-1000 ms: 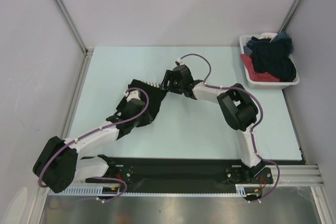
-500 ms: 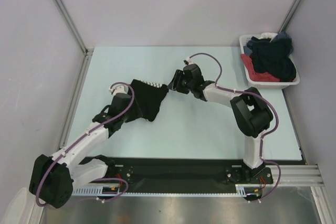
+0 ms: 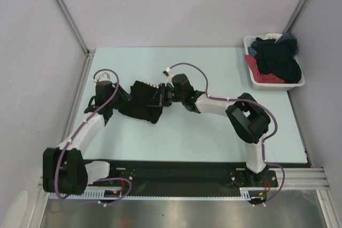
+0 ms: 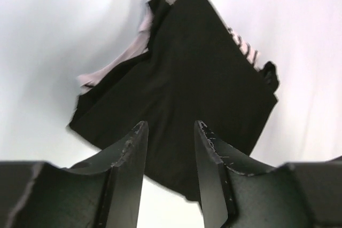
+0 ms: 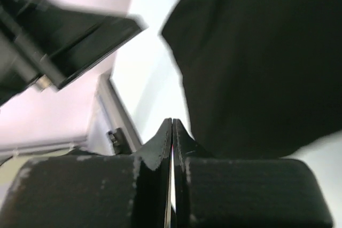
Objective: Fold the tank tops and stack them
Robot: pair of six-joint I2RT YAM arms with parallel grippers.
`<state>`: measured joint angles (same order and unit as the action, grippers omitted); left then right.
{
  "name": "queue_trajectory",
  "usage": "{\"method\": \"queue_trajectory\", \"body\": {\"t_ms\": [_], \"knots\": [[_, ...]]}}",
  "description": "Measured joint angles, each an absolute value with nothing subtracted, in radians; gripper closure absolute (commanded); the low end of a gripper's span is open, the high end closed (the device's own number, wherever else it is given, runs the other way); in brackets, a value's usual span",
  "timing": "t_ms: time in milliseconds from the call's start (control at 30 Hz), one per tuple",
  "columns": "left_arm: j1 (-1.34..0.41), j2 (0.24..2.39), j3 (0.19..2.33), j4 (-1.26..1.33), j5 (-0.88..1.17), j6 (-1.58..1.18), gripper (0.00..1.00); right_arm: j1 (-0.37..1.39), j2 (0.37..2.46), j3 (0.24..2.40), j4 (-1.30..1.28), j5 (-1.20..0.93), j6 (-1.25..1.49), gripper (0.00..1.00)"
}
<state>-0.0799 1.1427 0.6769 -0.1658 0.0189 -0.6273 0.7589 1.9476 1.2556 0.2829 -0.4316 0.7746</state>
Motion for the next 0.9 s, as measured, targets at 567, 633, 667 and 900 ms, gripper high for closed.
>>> {"method": "queue_trajectory", "body": {"t_ms": [567,633,667,900], "knots": [[0.074,1.568,0.732,0.054,0.207,-0.63,0.71,0.795,2.168,1.183,0.535,-0.587,0.915,1.0],[0.112,1.597,0.73,0.062,0.217,-0.628,0.7,0.794,2.175,1.158,0.551,-0.59,0.92,1.0],[0.128,1.6,0.726,0.064,0.217,-0.628,0.69,0.794,2.175,1.146,0.559,-0.59,0.92,1.0],[0.155,1.509,0.714,0.041,0.183,-0.616,0.64,0.788,2.148,1.087,0.562,-0.592,0.898,0.65]]}}
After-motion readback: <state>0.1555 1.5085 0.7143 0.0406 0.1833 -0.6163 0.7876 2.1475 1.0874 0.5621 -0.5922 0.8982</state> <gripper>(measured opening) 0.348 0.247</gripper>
